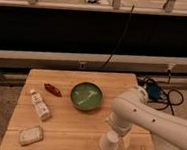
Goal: Place the ceramic cup over the eraser
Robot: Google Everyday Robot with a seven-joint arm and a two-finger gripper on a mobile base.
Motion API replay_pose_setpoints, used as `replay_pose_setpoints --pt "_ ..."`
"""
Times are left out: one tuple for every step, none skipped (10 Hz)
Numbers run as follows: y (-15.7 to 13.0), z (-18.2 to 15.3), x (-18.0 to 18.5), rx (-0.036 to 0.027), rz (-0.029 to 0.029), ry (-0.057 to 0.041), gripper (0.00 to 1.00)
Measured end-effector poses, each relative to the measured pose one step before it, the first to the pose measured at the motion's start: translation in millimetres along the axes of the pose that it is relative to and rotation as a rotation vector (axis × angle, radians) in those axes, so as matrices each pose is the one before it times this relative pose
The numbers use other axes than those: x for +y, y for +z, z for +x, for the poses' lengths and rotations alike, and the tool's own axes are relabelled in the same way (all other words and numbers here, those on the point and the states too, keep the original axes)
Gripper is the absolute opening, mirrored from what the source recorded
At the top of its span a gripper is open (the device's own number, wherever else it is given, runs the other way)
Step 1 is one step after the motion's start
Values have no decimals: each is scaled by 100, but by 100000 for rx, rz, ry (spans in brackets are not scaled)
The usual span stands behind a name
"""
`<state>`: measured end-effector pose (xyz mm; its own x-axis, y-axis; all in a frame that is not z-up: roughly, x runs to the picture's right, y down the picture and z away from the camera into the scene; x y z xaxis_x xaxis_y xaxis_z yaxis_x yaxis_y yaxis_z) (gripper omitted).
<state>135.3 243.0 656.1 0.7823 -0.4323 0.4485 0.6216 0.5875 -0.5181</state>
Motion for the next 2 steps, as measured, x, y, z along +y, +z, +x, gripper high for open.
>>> replay_pose_setpoints --pt "-557 566 38 -148 657 3428 80" --pt "-188 -65 5 -372 5 -123 80"
